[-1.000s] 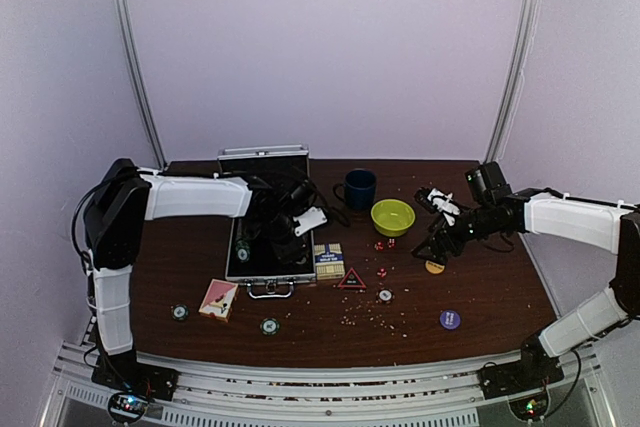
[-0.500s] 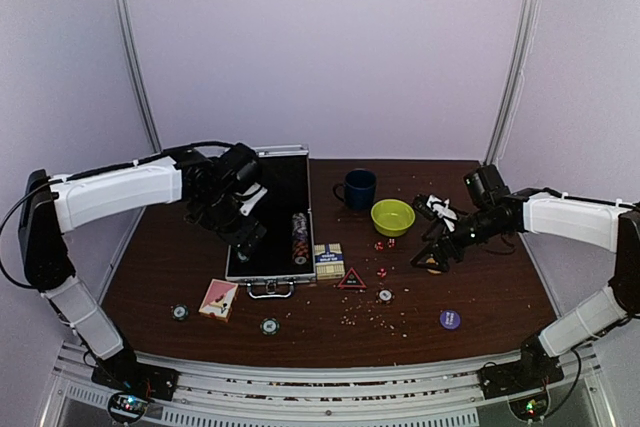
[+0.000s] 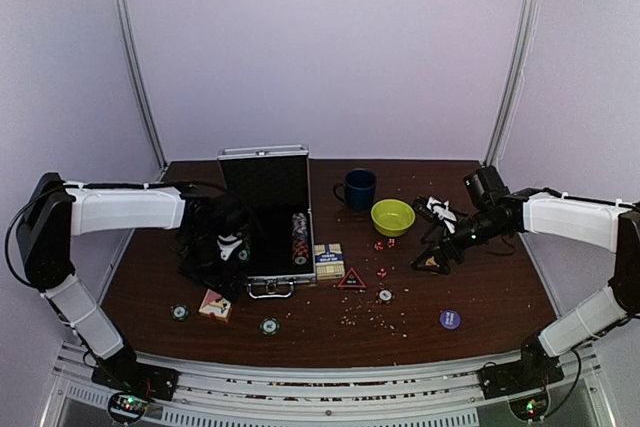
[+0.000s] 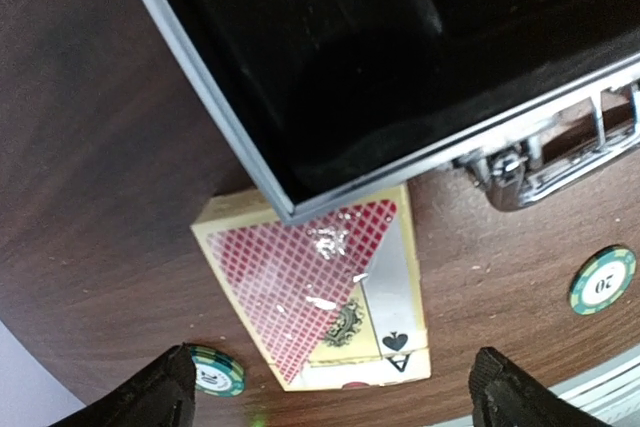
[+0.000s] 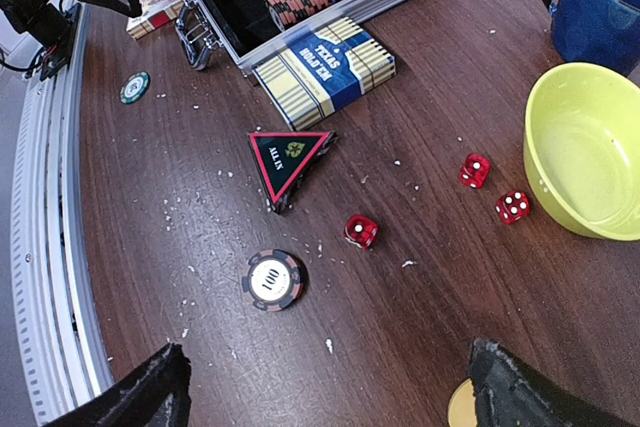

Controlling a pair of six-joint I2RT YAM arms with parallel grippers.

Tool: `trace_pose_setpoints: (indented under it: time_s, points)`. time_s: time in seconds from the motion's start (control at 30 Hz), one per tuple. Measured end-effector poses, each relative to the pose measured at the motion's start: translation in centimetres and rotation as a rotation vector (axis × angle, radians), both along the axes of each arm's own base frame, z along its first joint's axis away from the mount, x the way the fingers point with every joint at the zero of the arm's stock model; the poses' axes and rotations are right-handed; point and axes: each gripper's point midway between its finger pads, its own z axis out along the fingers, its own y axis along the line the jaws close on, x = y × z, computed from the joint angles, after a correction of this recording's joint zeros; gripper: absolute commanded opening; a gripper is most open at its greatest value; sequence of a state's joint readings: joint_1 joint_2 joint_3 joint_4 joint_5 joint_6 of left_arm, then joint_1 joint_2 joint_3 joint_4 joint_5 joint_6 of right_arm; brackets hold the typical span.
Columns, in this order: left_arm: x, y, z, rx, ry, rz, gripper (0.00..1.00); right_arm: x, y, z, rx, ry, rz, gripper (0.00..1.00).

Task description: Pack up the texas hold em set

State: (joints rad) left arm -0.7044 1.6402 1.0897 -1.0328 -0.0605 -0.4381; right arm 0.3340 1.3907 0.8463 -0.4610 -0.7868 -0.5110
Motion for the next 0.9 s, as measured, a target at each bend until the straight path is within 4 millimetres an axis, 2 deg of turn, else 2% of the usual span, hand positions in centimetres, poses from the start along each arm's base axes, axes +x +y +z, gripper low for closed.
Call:
trace_pose_setpoints:
  time_s: [0.2,0.5,0.77,0.9]
  points:
    - [-0.8,1.0,-1.9,-0.011,0.057,0.037,0.93,0.0,0.0,0.0,0.0,-0.002,0.002,0.97]
    - [0.0,-0.4,-3.2,-0.056,0.072,0.041,0.84,0.0,0.0,0.0,-0.001,-0.005,0.004,0.97]
    - [0.5,-0.2,-3.4,-0.035,0.058,0.052,0.75,0.0,0.0,-0.1,-0.002,-0.002,0.004,0.97]
    - [0.5,-0.1,-3.4,-0.028,0.053,0.06,0.76,0.0,0.0,-0.3,-0.004,0.006,0.004,0.97]
